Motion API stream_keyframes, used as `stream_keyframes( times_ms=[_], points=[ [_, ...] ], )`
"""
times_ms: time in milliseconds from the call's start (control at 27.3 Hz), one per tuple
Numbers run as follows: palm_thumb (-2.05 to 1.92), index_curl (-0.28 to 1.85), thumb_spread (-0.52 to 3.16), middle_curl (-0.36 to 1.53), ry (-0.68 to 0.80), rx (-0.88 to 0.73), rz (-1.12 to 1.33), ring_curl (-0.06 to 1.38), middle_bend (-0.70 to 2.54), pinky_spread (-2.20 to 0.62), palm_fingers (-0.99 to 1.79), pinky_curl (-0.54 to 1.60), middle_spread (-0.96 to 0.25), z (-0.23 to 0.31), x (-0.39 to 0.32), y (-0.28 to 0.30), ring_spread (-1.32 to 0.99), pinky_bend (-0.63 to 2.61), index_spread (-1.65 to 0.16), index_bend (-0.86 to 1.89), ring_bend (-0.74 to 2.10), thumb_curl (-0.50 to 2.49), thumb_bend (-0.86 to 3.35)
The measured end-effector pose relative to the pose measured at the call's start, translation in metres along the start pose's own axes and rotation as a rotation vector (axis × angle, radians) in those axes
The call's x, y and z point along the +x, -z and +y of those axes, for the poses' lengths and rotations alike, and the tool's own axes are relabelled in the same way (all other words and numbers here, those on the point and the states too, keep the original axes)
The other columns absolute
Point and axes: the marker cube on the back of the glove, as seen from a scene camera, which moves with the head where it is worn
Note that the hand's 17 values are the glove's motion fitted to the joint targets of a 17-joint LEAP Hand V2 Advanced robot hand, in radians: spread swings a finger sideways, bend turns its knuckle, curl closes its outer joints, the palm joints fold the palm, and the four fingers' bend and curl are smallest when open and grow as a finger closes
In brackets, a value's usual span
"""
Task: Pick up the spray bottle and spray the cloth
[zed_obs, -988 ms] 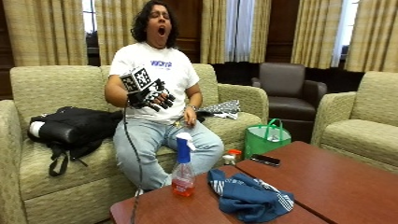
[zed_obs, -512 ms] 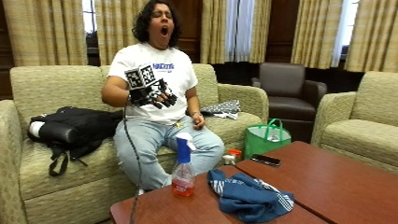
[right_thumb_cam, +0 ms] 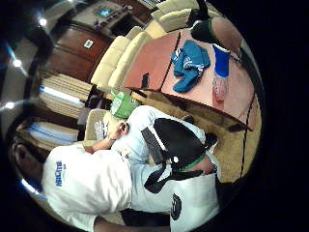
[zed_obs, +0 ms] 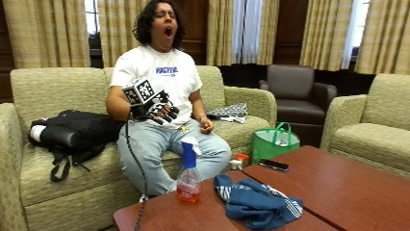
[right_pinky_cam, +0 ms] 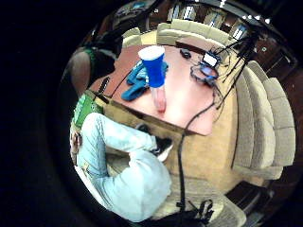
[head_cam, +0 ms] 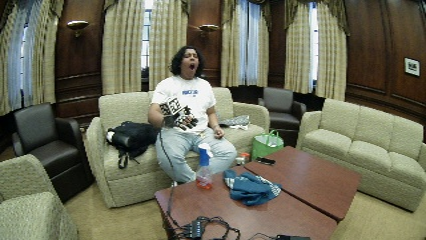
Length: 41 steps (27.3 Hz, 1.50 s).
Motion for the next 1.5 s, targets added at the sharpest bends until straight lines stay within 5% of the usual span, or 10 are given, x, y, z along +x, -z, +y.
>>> stream_keyframes(
  times_ms=[659,1171,1500],
  points=[
    [0.53,0.28,1.11,0.33,-0.188,0.083,-0.339,0.32,0.19,0.09,0.78,0.30,-0.13,0.011,0.052,-0.069,-0.16,0.26,-0.39,0.14,0.34,0.25,0.01],
    [0.64,0.28,1.11,0.36,-0.402,0.311,-0.391,0.33,0.21,0.09,0.83,0.32,-0.14,-0.028,0.081,-0.121,-0.16,0.21,-0.37,0.13,0.34,0.29,-0.01],
    [0.67,0.27,1.10,0.37,-0.474,0.277,-0.497,0.35,0.18,0.08,0.76,0.34,-0.14,-0.052,0.089,-0.148,-0.16,0.24,-0.37,0.10,0.35,0.31,-0.02]
  ],
)
